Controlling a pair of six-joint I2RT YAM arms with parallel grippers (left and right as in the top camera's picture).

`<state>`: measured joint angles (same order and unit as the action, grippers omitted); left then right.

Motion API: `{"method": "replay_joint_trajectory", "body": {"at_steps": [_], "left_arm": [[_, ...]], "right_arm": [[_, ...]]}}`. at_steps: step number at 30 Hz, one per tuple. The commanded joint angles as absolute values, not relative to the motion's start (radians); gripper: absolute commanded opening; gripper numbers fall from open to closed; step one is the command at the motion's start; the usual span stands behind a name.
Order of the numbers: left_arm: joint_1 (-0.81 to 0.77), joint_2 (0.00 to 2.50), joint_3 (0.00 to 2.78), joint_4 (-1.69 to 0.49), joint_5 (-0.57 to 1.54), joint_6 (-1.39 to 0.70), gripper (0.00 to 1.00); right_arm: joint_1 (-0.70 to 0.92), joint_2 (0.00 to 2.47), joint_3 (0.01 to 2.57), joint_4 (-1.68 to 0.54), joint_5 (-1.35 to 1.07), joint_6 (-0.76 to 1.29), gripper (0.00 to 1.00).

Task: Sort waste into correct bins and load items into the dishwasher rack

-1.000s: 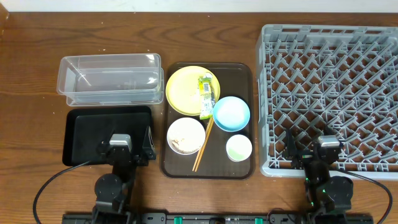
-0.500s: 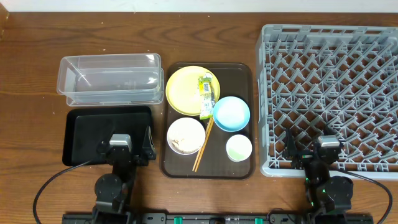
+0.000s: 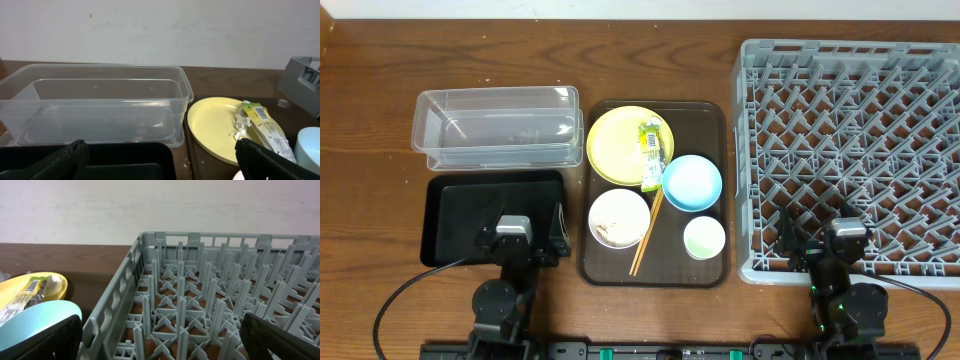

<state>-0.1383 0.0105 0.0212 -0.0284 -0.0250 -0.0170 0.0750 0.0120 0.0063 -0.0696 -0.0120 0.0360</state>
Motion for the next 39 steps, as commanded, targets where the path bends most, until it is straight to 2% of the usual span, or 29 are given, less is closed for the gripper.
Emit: {"method": "replay_joint_trajectory", "body": {"at_steps": [1, 27, 32, 39], "left_arm": [[-0.133, 0.005, 0.004, -0.071, -0.031, 0.003, 0.96], [-0.133, 0.009, 0.004, -0.071, -0.03, -0.001, 0.96], [-0.133, 0.033, 0.004, -0.071, -0.03, -0.173, 0.96], [-0.133, 0.157, 0.09, -0.102, -0.013, -0.193, 0.96]], "right_arm": [[0.062, 0.006, 0.006, -0.072, -0.023, 0.021, 0.99], [0.062, 0.006, 0.006, -0.072, -0.027, 0.058, 0.99], [0.062, 0.015, 0.008, -0.073, -0.02, 0.089, 0.99], [0.062, 0.11, 0.105, -0.155, -0.001, 0.112, 0.99]]}}
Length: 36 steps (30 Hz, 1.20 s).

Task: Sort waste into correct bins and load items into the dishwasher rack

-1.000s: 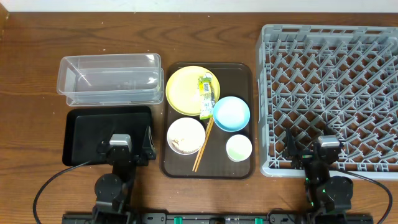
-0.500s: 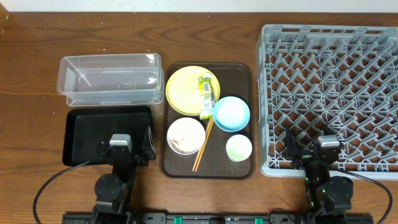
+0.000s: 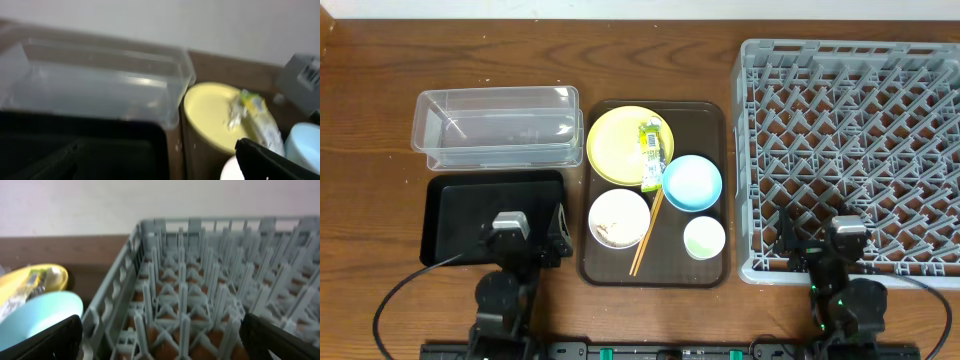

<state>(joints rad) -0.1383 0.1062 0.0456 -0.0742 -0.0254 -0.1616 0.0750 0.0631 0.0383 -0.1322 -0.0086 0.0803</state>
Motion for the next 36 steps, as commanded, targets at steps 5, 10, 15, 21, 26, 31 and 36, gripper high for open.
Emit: {"method": "replay_joint_trajectory", "body": {"at_steps": [5, 10, 15, 21, 26, 31, 36], "left_arm": [[-0.133, 0.323, 0.24, -0.188, 0.016, -0.194, 0.96], [-0.133, 0.53, 0.451, -0.353, 0.016, -0.193, 0.96], [-0.133, 0.747, 0.683, -0.559, 0.079, -0.193, 0.96], [-0.133, 1.001, 0.983, -0.892, 0.139, -0.192, 0.96], [-0.133, 1.106, 1.06, -0.955, 0.139, -0.193, 0.96], [-0.135, 1.158, 1.059, -0.901, 0.224, -0.193, 0.96], [-0.167, 1.206, 1.059, -0.707, 0.28, -0.194, 0.94]], "right_arm": [[0.062, 0.273, 0.252, -0.238, -0.001, 0.112, 0.99], [0.062, 0.479, 0.423, -0.333, -0.001, 0.112, 0.99], [0.062, 0.67, 0.603, -0.499, -0.006, 0.111, 0.99], [0.062, 0.875, 0.824, -0.754, -0.011, 0.102, 0.99], [0.062, 0.964, 0.903, -0.797, -0.012, 0.089, 0.99], [0.062, 0.967, 0.904, -0.797, -0.016, 0.089, 0.99], [0.062, 0.967, 0.904, -0.797, -0.016, 0.089, 0.99]]}}
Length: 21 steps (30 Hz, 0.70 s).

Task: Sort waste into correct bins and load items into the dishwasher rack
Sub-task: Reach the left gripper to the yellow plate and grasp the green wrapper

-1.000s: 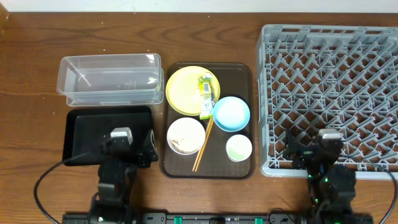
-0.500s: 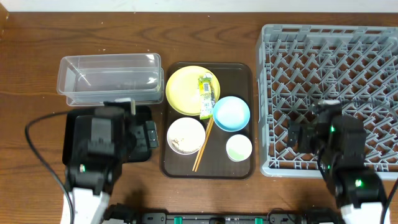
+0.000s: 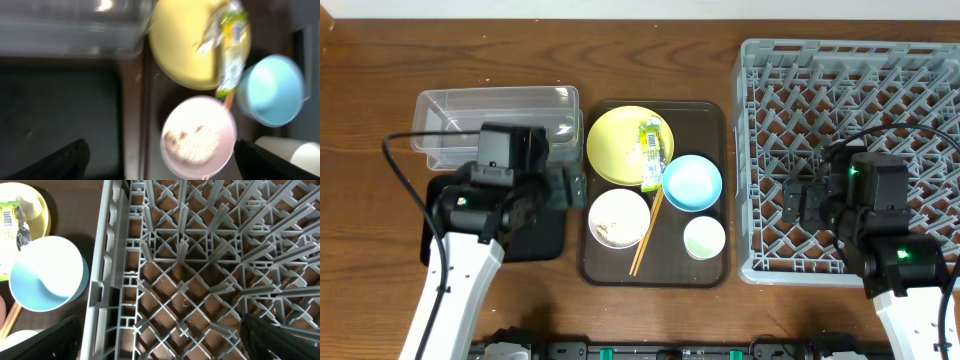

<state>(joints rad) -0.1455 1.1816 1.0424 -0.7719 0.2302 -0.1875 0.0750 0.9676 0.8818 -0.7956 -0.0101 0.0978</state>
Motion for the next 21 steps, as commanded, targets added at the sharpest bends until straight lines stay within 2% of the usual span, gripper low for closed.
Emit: {"method": "replay_joint_trajectory", "body": {"at_steps": [1, 5, 13, 21], "left_arm": [[-0.18, 1.219, 1.059, -0.667, 0.278, -0.194, 0.93], [-0.244, 1.302, 1.073, -0.511, 0.268, -0.199, 0.93], [-0.363, 1.539, 1.136, -0.388, 0.193, -0.227, 0.93], [-0.457, 1.706, 1.136, -0.285, 0.189, -0.249, 0.85]], "right_arm": [[0.062, 0.967, 0.904, -0.796, -0.016, 0.089, 0.99], [0.062, 0.967, 0.904, -0.792, -0.016, 0.089, 0.99], [0.062, 0.967, 0.904, -0.793, -0.016, 0.089, 0.99], [0.062, 0.967, 0.903, -0.794, -0.016, 0.089, 0.99]]}}
